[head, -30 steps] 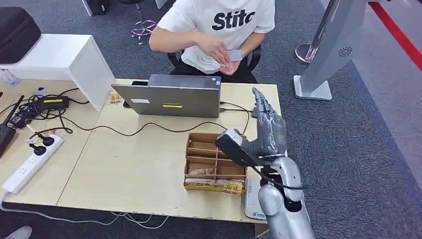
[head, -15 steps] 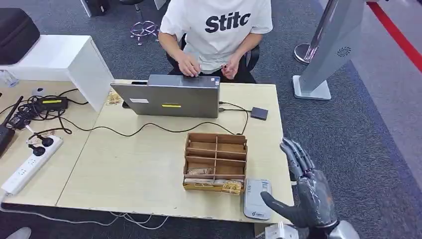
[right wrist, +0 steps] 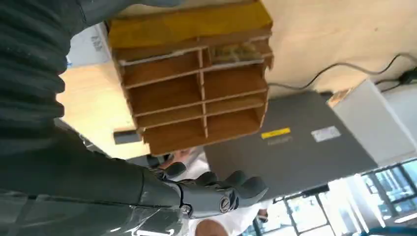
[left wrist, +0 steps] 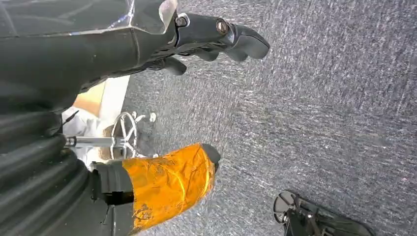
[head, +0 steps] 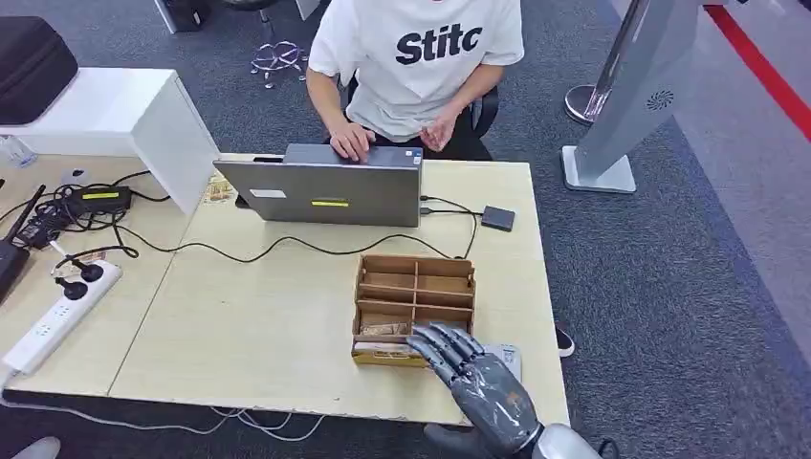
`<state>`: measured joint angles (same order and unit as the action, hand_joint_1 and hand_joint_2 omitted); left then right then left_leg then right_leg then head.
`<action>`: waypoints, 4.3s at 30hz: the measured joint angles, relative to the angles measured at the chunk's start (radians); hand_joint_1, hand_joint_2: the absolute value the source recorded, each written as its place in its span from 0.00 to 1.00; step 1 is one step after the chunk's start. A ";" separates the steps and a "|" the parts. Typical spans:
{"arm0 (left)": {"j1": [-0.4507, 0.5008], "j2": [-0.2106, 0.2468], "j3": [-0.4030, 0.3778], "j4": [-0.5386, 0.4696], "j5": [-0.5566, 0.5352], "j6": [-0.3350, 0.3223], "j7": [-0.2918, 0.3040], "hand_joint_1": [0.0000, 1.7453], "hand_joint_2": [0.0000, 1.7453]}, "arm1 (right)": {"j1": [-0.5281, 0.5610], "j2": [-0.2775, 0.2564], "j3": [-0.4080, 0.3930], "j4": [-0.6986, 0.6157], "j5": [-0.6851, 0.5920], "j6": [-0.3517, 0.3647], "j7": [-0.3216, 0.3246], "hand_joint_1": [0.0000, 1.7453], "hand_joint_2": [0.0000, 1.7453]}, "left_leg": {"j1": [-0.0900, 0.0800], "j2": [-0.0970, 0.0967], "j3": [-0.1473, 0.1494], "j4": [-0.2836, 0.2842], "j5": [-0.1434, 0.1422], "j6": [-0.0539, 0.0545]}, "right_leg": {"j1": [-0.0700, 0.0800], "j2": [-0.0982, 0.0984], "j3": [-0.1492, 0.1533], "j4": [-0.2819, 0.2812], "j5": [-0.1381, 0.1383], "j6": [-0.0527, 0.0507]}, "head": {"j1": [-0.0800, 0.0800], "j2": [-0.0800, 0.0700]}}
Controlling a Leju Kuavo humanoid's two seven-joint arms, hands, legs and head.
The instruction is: Pass the card to the sensor for recognition and then transmit it.
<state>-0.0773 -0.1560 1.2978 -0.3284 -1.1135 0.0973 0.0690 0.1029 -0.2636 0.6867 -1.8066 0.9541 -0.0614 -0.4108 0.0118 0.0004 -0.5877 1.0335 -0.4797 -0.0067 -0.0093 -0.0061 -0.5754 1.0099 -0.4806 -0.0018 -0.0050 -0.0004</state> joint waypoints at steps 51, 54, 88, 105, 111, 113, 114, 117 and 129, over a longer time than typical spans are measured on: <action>0.000 -0.010 0.000 -0.001 0.000 0.003 -0.003 0.00 1.00 | -0.075 0.064 0.022 0.224 0.319 -0.088 0.319 0.00 1.00 | 0.000 0.000 0.000 0.000 0.000 0.000 | 0.000 0.000 0.000 0.000 0.000 0.000 | 0.000 0.000; 0.000 -0.011 0.000 -0.001 0.000 0.003 -0.003 0.00 1.00 | -0.080 0.078 0.011 0.232 0.327 -0.088 0.323 0.00 1.00 | 0.000 0.000 0.000 0.000 0.000 0.000 | 0.000 0.000 0.000 0.000 0.000 0.000 | 0.000 0.000; 0.000 -0.011 0.000 -0.002 0.000 0.003 -0.002 0.00 1.00 | -0.098 0.123 -0.015 0.283 0.382 -0.059 0.351 0.92 1.00 | 0.000 0.000 0.000 0.000 0.000 0.000 | 0.000 0.000 0.000 0.000 0.000 0.000 | 0.000 0.000; 0.001 -0.028 0.001 -0.010 0.003 0.007 0.003 0.00 1.00 | -0.062 0.203 -0.086 0.131 0.443 -0.173 0.402 1.00 1.00 | 0.000 0.000 0.000 0.000 0.000 0.000 | 0.000 0.000 0.000 0.000 0.000 0.000 | 0.000 0.000; 0.001 -0.038 0.003 -0.018 0.002 0.006 0.006 0.00 1.00 | -0.024 0.256 -0.142 0.021 0.421 -0.209 0.371 1.00 1.00 | 0.000 0.000 0.000 0.000 0.000 0.000 | 0.000 0.000 0.000 0.000 0.000 0.000 | 0.000 0.000; 0.001 -0.039 0.003 -0.019 -0.004 0.005 0.008 0.00 1.00 | -0.014 0.276 -0.160 -0.007 0.365 -0.189 0.333 1.00 1.00 | 0.000 0.000 0.000 0.000 0.000 0.000 | 0.000 0.000 0.000 0.000 0.000 0.000 | 0.000 0.000; 0.001 -0.039 0.003 -0.020 -0.010 -0.001 0.008 0.00 1.00 | -0.014 0.288 -0.169 -0.015 0.319 -0.161 0.311 1.00 1.00 | 0.000 0.000 0.000 0.000 0.000 0.000 | 0.000 0.000 0.000 0.000 0.000 0.000 | 0.000 0.000; 0.001 -0.039 0.003 -0.023 -0.019 -0.008 0.008 0.00 1.00 | -0.021 0.318 -0.192 -0.017 0.249 -0.118 0.283 1.00 1.00 | 0.000 0.000 0.000 0.000 0.000 0.000 | 0.000 0.000 0.000 0.000 0.000 0.000 | 0.000 0.000; -0.003 -0.024 -0.003 -0.024 -0.052 -0.027 0.008 0.00 1.00 | -0.164 0.390 -0.235 0.105 0.165 -0.010 0.266 1.00 1.00 | 0.000 0.004 0.001 0.000 0.001 -0.001 | 0.000 0.005 -0.001 0.001 0.002 -0.002 | 0.000 0.000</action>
<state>-0.0800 -0.1804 1.2943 -0.3521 -1.1655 0.0706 0.0774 -0.0609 0.1267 0.4512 -1.7015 1.1188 -0.0713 -0.1450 0.0119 0.0042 -0.5870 1.0331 -0.4788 -0.0080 -0.0093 -0.0012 -0.5761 1.0110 -0.4789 -0.0035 -0.0050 -0.0004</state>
